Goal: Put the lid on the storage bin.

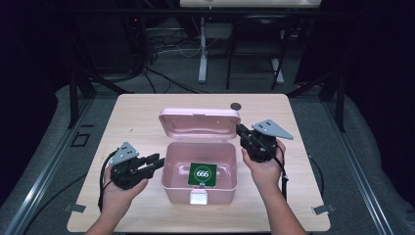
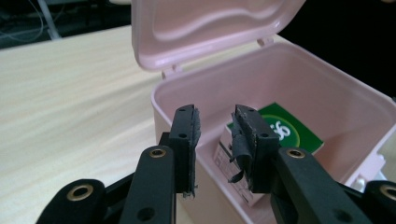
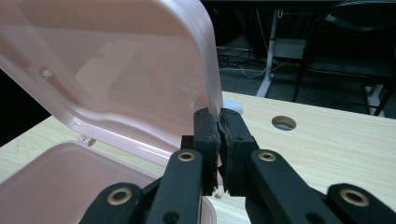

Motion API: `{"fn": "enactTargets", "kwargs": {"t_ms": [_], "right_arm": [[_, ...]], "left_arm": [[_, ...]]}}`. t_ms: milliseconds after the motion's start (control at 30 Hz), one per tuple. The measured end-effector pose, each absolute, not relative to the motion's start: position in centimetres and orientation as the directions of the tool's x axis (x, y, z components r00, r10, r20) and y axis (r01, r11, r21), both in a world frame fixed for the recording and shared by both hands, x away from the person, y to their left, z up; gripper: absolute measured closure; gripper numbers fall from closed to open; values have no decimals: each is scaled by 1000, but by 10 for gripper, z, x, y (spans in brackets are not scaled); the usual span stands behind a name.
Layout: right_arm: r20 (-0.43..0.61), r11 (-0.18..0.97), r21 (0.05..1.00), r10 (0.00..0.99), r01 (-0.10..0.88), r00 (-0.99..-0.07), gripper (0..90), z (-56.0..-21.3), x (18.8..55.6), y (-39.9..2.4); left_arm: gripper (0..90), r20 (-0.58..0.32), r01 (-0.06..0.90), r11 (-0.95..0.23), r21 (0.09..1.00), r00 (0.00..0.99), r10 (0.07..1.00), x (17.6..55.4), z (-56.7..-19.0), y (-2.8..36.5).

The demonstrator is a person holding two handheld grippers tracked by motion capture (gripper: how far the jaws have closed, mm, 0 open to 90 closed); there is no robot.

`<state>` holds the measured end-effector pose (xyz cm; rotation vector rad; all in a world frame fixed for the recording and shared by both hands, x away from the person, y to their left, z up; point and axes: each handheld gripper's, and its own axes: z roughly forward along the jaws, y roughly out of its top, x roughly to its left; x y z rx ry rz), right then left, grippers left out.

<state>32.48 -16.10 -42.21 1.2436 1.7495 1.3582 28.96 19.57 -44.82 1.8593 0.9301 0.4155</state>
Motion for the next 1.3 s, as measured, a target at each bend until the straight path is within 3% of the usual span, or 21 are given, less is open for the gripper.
{"fn": "enactTargets", "kwargs": {"t_ms": [1100,1300], "right_arm": [[99,34,949,911,313,-400,858,-424,318,-163],[107,29,947,910,319,-401,856,-425,317,-164]], "left_arm": [[701,-29,305,-190,933,590,807,330,-389,186],[740,-43,309,-181,934,599,799,332,-388,184]]}}
